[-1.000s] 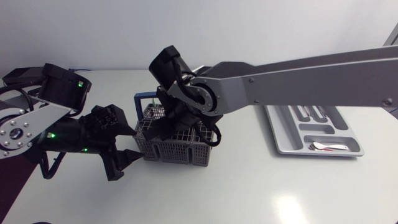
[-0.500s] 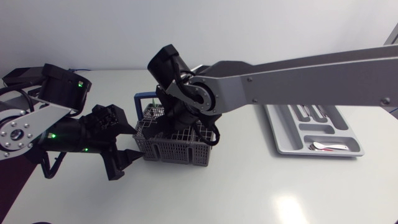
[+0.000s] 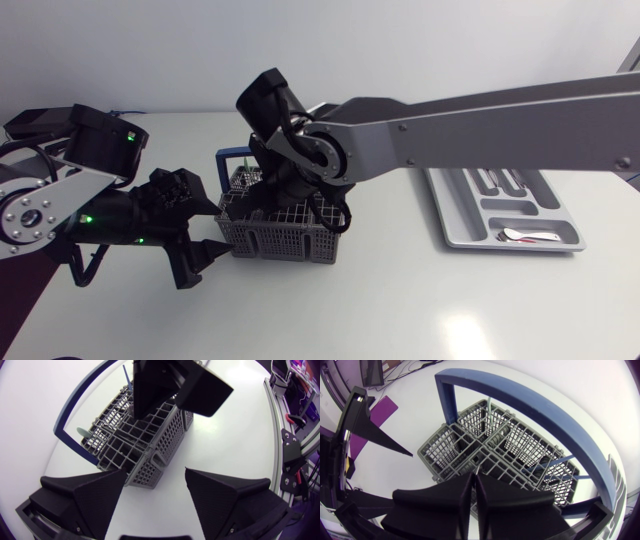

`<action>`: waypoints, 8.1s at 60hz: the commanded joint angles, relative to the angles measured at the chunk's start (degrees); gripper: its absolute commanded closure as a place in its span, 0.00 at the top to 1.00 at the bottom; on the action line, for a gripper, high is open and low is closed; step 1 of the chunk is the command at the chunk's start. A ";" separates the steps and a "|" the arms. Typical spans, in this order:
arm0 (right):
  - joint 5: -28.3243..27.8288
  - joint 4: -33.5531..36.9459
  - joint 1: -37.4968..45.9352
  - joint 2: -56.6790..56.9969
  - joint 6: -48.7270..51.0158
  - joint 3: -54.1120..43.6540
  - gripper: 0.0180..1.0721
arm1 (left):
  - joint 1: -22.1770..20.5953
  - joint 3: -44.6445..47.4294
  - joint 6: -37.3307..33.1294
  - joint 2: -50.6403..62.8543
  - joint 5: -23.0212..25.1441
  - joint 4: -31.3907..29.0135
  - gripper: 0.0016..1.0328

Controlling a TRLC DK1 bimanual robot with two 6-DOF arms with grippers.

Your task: Unload the cutlery basket into the drawer organizer.

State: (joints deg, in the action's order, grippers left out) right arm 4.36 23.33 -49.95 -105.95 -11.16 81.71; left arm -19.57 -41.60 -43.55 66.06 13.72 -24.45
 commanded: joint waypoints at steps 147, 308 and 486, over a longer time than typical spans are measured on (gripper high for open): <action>-31.52 13.41 46.79 50.05 15.64 -27.75 0.06 | -8.38 -12.80 20.79 18.93 -8.88 12.14 0.25; -7.70 -10.68 41.52 31.86 24.25 -33.81 0.60 | 4.63 7.94 9.18 -0.58 -3.43 7.66 0.21; -26.77 -8.04 26.31 42.76 26.36 -43.39 0.30 | 1.56 -5.42 6.64 15.94 -5.72 19.00 0.21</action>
State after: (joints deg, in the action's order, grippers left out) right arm -23.14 17.45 -22.22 -65.04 12.36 41.12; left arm -16.10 -50.68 -35.70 86.50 7.66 -4.25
